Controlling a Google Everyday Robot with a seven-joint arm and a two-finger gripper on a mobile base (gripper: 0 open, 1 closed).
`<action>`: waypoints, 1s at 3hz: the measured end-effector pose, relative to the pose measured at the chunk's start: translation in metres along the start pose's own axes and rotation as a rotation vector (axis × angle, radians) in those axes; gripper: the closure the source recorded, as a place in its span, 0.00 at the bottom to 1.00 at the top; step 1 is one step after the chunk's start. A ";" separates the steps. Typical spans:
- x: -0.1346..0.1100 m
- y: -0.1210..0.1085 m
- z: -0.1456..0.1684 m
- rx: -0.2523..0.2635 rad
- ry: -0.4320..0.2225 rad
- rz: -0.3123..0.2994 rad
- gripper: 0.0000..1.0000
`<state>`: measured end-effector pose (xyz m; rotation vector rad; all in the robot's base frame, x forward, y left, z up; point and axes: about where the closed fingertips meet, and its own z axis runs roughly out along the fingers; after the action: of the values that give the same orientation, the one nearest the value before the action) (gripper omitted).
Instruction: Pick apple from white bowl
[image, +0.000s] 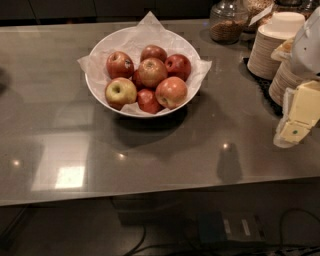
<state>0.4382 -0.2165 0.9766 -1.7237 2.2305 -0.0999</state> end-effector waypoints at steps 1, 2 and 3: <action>-0.003 0.000 -0.001 0.008 -0.006 -0.003 0.00; -0.039 -0.006 0.015 0.014 -0.056 -0.064 0.00; -0.087 -0.015 0.027 0.027 -0.175 -0.141 0.00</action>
Offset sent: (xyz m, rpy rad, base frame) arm 0.0448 0.0889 -0.0195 0.0742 -0.0615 0.1777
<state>0.4795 -0.1339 0.9724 -1.8003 1.9752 -0.0108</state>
